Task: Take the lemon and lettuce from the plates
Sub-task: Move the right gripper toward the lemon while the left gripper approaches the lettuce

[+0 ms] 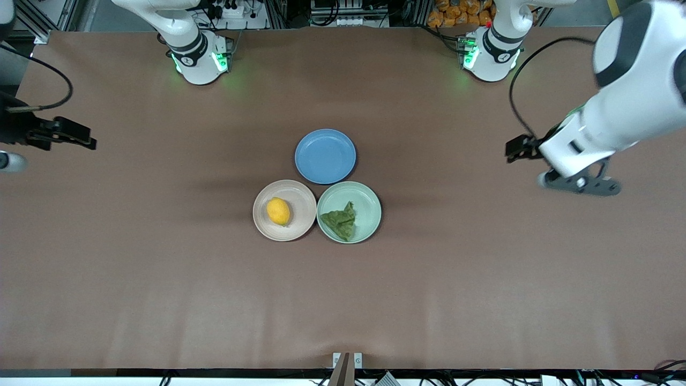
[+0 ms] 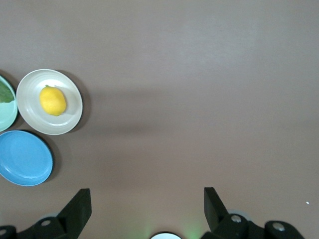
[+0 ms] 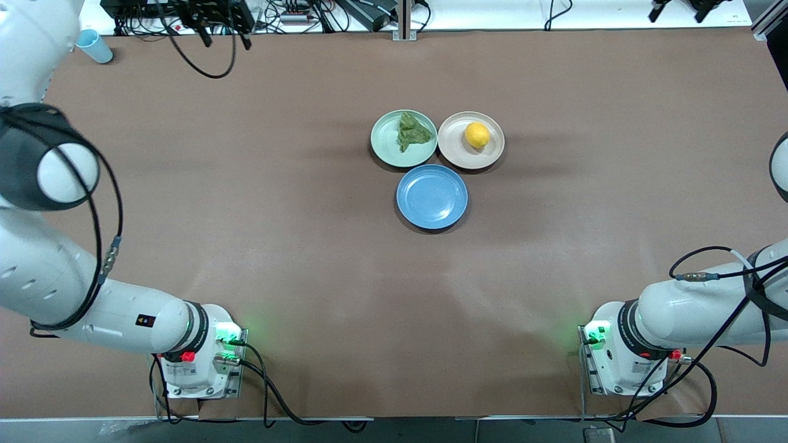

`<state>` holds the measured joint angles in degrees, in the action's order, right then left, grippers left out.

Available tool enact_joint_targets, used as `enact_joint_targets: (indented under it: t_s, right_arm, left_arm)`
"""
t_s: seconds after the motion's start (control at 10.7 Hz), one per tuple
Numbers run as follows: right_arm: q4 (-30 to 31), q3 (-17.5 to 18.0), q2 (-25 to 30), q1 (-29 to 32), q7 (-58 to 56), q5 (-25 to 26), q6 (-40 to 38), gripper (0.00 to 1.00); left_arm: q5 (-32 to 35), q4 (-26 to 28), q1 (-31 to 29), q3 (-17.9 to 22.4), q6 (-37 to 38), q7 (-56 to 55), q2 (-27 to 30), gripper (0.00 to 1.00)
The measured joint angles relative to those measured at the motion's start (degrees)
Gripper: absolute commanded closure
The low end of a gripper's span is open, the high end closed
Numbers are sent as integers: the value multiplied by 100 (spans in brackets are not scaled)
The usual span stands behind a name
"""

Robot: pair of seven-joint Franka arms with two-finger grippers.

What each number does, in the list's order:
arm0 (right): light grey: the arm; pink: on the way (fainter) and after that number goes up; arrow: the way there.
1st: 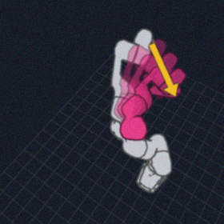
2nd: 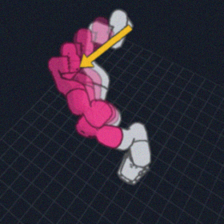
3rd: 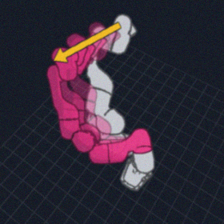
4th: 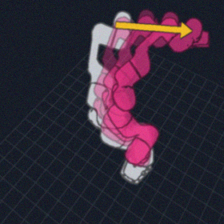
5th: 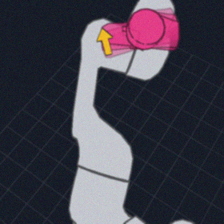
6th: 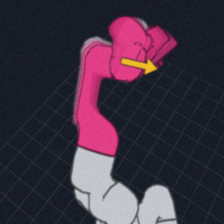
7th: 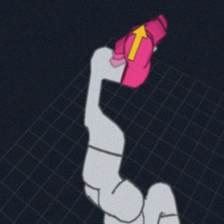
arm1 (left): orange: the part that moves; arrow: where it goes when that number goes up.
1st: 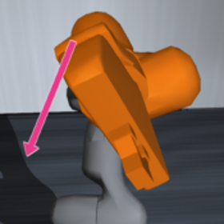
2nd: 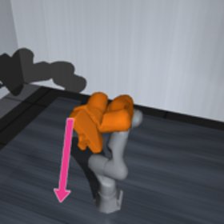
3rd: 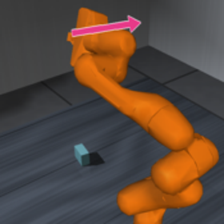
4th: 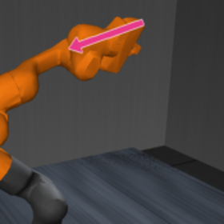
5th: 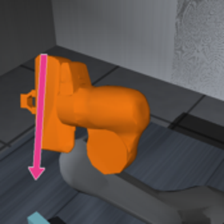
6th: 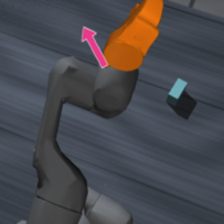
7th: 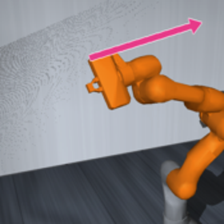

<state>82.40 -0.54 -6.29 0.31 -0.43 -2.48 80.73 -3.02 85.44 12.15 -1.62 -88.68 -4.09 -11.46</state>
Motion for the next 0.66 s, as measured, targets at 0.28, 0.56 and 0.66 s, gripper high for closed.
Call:
enact_joint_targets:
  t_s: [0.28, 0.56, 0.66]
  right_arm:
    - [138, 21, -365, -587, 6, -56, 378, 0]
    - [158, 27, -982, -1103, 10, -61, 790, 0]
    - [160, 29, -1183, -1232, 12, -63, 988, 0]
  left_arm:
    - [-2, -358, 301, -10, -2, 0, -600, 0]
    - [-28, -398, 437, -11, -1, -28, -853, 0]
    - [-171, -399, 440, -9, 4, -158, -923, 0]
